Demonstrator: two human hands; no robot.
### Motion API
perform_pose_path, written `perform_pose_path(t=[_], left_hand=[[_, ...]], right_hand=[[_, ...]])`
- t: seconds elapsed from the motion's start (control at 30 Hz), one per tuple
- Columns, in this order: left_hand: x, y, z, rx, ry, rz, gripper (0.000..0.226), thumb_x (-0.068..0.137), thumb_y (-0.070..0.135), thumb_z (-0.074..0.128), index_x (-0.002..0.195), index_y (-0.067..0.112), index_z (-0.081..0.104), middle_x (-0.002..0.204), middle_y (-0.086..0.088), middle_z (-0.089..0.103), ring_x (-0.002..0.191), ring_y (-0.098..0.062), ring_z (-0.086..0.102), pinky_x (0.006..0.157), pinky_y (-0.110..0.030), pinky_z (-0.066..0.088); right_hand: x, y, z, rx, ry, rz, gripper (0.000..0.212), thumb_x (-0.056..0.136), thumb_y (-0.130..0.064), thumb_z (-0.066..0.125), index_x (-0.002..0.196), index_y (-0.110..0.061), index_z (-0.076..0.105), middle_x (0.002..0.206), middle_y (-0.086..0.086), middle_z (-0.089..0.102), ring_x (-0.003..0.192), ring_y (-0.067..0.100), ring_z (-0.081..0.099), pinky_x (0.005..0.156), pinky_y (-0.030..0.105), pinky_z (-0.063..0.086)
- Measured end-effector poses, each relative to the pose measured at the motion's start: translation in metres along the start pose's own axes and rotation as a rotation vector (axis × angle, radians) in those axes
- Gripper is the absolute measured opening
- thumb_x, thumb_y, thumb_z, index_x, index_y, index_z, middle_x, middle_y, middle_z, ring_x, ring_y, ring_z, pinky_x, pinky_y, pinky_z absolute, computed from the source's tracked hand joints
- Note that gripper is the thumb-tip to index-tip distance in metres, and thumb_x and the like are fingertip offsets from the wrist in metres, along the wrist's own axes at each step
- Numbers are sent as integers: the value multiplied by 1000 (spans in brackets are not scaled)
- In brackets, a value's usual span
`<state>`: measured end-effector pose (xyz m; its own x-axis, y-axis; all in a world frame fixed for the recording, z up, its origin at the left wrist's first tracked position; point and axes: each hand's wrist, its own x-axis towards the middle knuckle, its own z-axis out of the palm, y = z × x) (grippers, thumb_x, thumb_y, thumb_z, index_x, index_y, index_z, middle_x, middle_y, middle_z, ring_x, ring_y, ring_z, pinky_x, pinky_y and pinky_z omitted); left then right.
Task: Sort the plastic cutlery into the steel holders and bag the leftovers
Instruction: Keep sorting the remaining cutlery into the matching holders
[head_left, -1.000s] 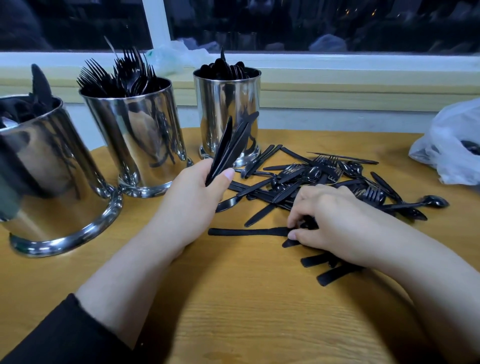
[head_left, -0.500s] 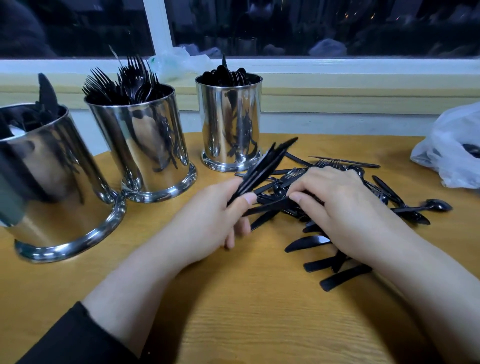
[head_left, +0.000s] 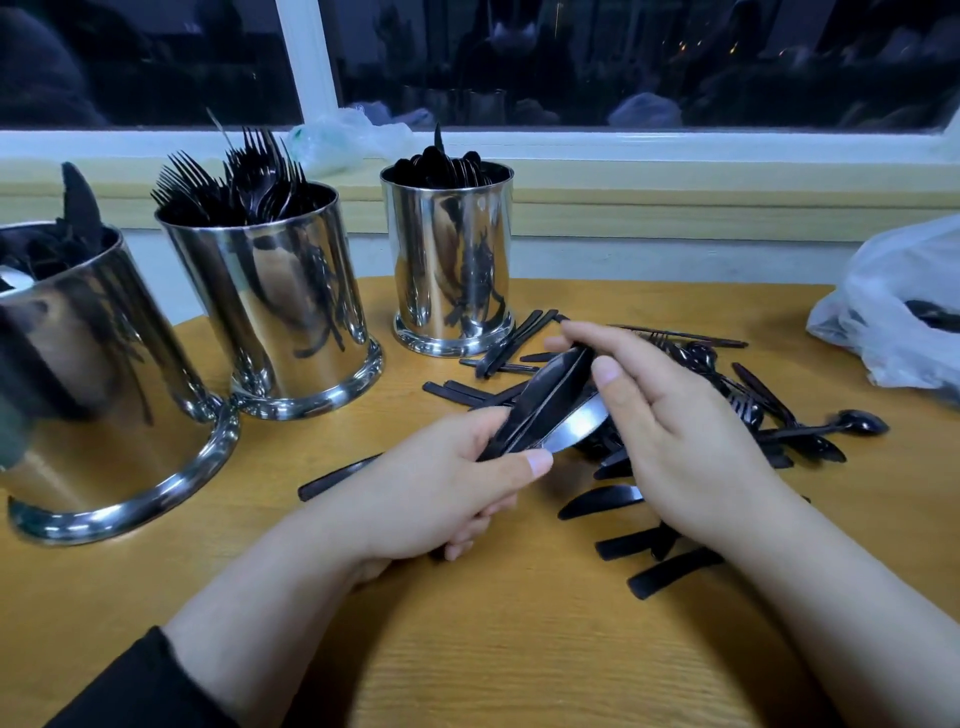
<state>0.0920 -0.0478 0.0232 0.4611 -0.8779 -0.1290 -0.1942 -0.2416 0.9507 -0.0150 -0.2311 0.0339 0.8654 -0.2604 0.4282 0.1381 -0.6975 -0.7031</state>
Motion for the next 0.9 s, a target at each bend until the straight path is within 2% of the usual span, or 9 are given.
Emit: perform_pose_path(t=[0.1,0.2,0.27,0.33,0.4,0.47,0.57,0.7,0.9], left_hand=[[-1,4,1,-6,49,-27,8,99,32,66,95,27,62,68,0,44,47,-11,33,44,-24,32],[-5,10,-13,8,309,6,22,99,30,67,85,17,55,66,-3,41,45,-11,35,43,-23,32],[-10,11,-32,184,504,34,34,102,33,62,81,12,47,59,3,41,45,-11,35,47,-24,32],[-14,8,-48,423,597,-13,37,101,38,62,76,16,47,56,9,41,46,-8,36,48,-22,28],[-18,4,-57,596,583,-128,29,98,42,65,78,24,54,62,10,52,53,-7,47,50,-24,32],[-17,2,-60,659,549,-206,20,96,44,68,88,27,61,73,6,63,67,-11,58,55,-28,40],[-17,2,-63,675,546,-255,22,93,42,73,89,23,62,73,5,61,66,-12,55,54,-29,36],[-14,1,-63,777,429,-375,24,88,44,77,93,24,65,82,4,65,71,-12,57,56,-28,38],[-14,-2,-65,812,344,-377,27,92,45,72,84,21,62,78,2,60,68,-14,54,56,-29,38]], right_hand=[[-2,-4,1,64,-44,-19,41,104,-37,35,141,-38,51,134,-33,56,129,-10,48,101,8,36],[-2,-5,-1,147,-20,1,45,100,-42,37,144,-42,42,140,-32,52,130,-5,51,105,24,44],[-2,-5,-2,74,-3,32,37,101,-41,40,136,-44,53,129,-32,60,116,-1,61,97,29,51],[-2,-4,-2,-8,-32,64,30,102,-39,43,124,-45,62,116,-32,66,105,3,65,92,28,53],[-1,-3,0,-52,-65,97,27,101,-39,45,116,-45,67,108,-29,69,100,5,66,89,27,54],[-1,-2,0,-104,-91,109,27,102,-39,46,113,-45,69,107,-31,68,105,-5,63,89,20,50],[-1,-1,-1,-152,-140,119,26,101,-40,48,112,-45,71,110,-37,65,109,-16,56,86,11,41],[0,2,-1,-167,-174,136,26,99,-44,47,112,-47,70,111,-37,65,109,-15,56,86,13,41],[0,3,-2,-190,-175,125,27,98,-45,46,112,-47,70,111,-37,64,109,-17,54,84,9,39]])
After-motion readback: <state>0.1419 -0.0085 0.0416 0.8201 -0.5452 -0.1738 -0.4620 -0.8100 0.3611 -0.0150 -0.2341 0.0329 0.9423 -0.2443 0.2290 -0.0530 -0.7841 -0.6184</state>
